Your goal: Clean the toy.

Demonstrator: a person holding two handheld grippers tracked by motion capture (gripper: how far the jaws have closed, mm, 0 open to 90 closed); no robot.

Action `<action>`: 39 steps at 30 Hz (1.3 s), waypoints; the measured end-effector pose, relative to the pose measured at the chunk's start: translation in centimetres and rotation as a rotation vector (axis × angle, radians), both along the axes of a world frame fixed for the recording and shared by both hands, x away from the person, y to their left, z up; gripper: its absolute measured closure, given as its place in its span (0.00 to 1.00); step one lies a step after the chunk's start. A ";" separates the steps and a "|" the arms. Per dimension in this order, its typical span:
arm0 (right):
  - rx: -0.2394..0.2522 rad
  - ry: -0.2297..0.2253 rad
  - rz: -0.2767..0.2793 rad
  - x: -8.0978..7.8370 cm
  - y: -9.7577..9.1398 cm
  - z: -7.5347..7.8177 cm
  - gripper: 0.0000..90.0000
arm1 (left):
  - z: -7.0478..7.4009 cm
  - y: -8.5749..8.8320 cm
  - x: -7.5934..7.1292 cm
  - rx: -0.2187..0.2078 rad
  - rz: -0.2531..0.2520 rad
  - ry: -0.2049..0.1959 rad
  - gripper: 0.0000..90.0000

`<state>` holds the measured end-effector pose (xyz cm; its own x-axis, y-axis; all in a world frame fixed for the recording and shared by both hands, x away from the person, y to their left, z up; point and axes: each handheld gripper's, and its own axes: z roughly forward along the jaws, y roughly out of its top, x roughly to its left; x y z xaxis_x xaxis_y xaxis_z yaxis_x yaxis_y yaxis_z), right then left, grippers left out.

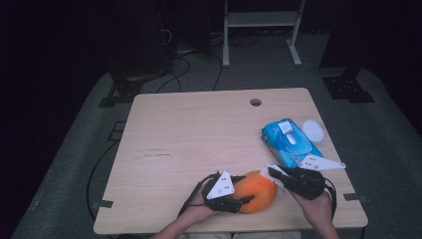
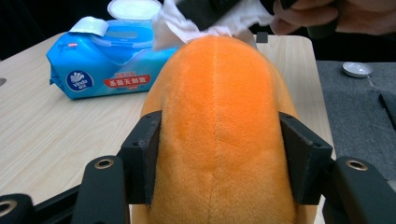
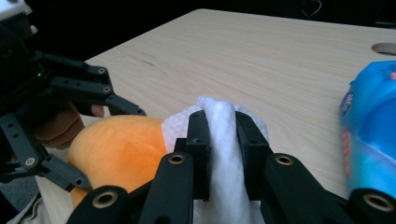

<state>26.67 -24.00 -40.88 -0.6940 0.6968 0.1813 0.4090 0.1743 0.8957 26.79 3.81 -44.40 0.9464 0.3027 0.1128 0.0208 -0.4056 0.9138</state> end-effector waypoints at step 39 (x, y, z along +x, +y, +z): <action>-0.037 -0.096 0.009 -1.0 2.6 0.7 0.86 | -0.3 0.1 0.9 -0.035 0.043 0.024 0.41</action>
